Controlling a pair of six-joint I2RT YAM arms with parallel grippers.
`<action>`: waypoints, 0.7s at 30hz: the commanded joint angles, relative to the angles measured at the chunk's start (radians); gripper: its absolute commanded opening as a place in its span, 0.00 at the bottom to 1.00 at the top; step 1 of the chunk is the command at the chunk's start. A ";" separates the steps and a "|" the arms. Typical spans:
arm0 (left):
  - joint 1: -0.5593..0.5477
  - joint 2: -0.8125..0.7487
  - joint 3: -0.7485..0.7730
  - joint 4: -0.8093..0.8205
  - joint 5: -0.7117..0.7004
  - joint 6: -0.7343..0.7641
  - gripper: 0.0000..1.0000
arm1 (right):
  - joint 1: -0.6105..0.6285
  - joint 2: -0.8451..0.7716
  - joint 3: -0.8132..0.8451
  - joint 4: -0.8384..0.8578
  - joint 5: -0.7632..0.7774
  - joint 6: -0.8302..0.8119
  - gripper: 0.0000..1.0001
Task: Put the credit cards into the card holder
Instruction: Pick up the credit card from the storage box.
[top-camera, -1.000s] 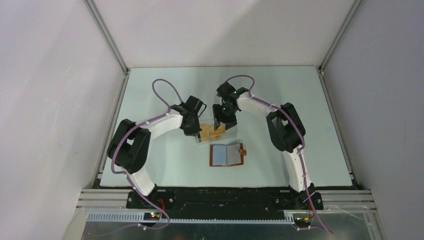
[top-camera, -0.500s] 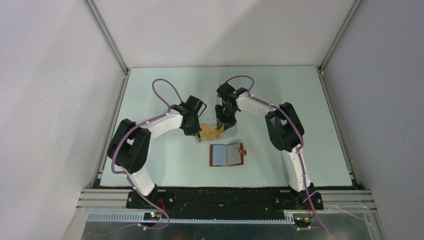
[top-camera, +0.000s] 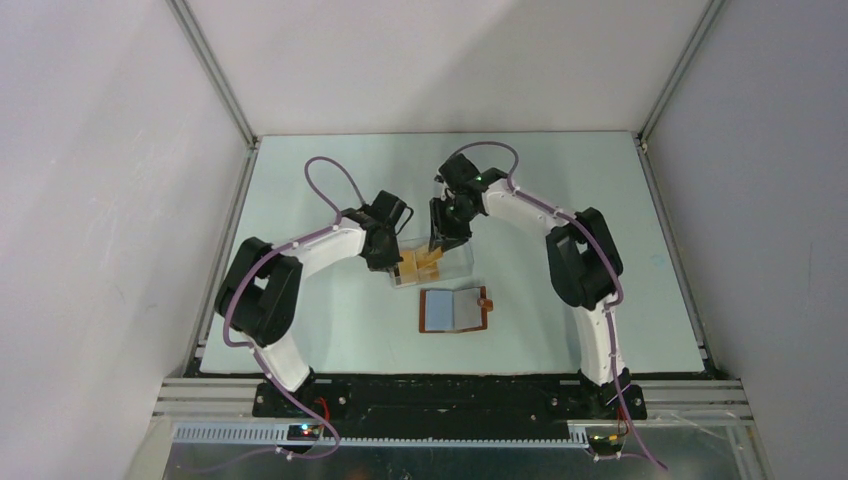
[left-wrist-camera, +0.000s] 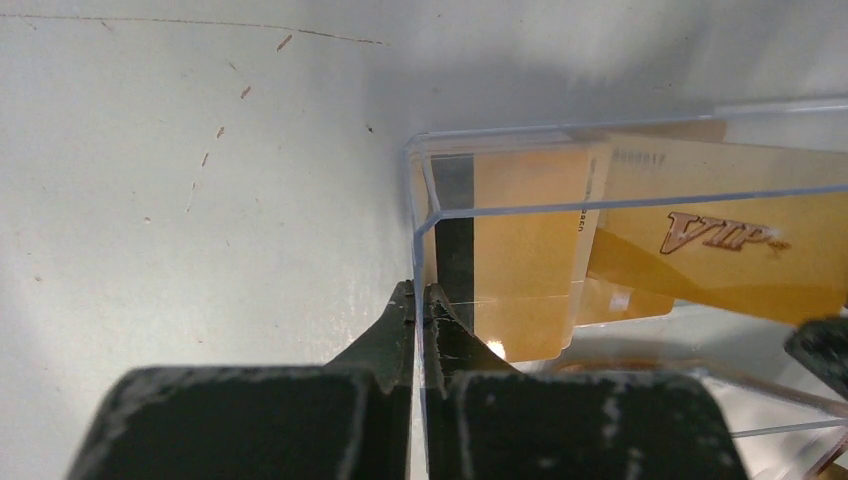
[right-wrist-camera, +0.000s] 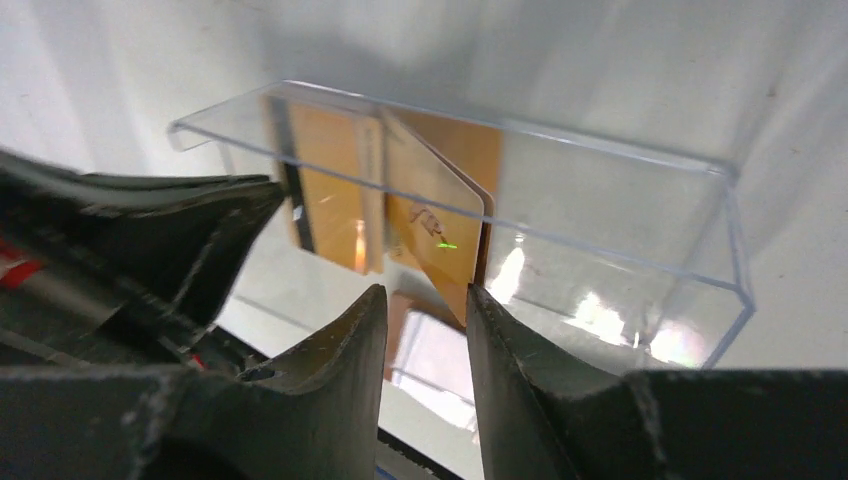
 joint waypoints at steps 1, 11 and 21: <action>-0.019 0.018 0.032 0.022 0.028 0.008 0.00 | 0.015 -0.078 0.011 0.068 -0.083 0.035 0.39; -0.020 0.015 0.034 0.019 0.029 0.010 0.00 | 0.004 -0.044 -0.017 0.131 -0.186 0.062 0.38; -0.019 0.012 0.031 0.018 0.025 0.012 0.00 | -0.015 -0.033 -0.072 0.211 -0.263 0.102 0.37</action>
